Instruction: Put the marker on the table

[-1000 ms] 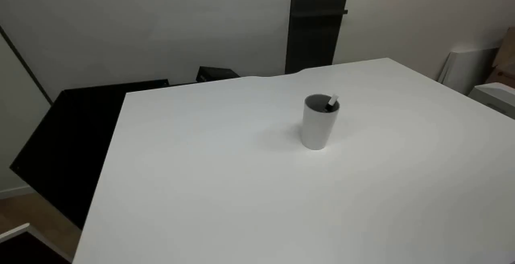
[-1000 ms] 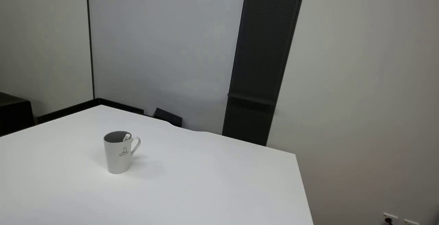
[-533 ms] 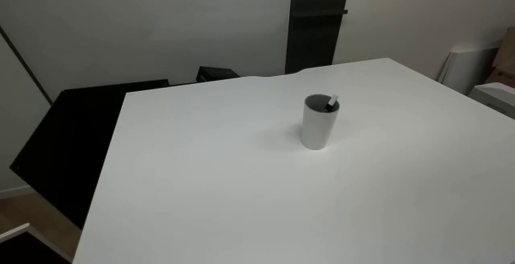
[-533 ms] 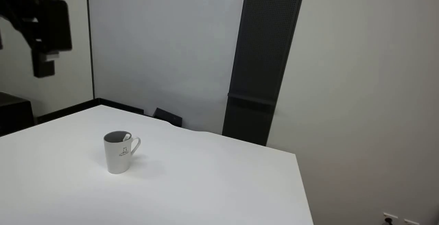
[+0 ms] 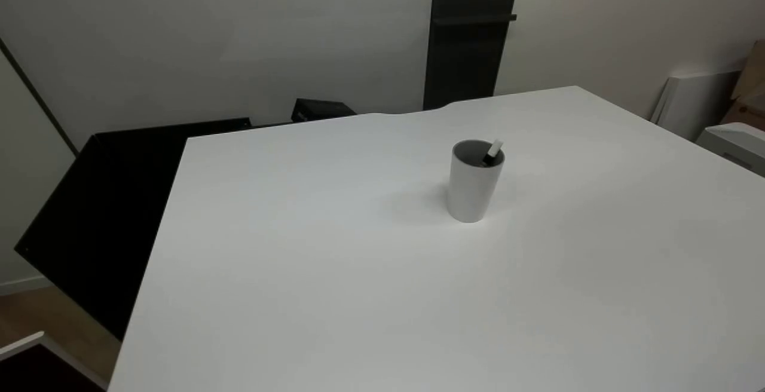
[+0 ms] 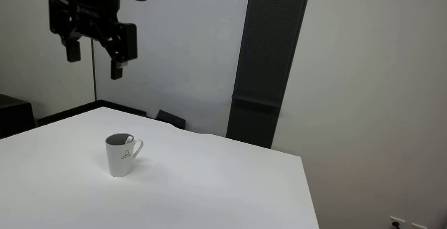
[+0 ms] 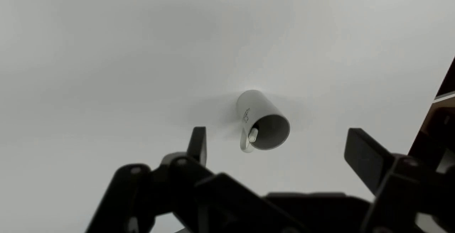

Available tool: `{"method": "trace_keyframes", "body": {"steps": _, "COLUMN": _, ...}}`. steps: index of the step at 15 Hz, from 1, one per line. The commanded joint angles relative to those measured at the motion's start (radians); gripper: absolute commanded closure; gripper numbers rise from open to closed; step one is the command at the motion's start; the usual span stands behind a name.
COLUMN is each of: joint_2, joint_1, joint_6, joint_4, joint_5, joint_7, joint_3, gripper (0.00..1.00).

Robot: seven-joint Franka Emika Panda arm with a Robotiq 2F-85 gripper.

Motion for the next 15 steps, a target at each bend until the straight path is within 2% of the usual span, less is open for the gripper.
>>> {"method": "trace_keyframes", "body": {"steps": 1, "joint_2": 0.161, "joint_1": 0.009, "joint_6": -0.005, "joint_4": 0.178, "joint_5": 0.030, "joint_7": -0.009, "joint_3": 0.003, "gripper": 0.00}}
{"method": "trace_keyframes", "body": {"steps": 6, "joint_2": 0.301, "joint_1": 0.017, "joint_6": 0.016, "joint_4": 0.309, "joint_5": 0.078, "joint_7": -0.045, "joint_3": 0.027, "gripper": 0.00}}
{"method": "trace_keyframes", "body": {"steps": 15, "joint_2": 0.462, "joint_1": 0.004, "joint_6": 0.091, "joint_4": 0.318, "joint_5": 0.113, "joint_7": -0.113, "joint_3": 0.087, "gripper": 0.00}}
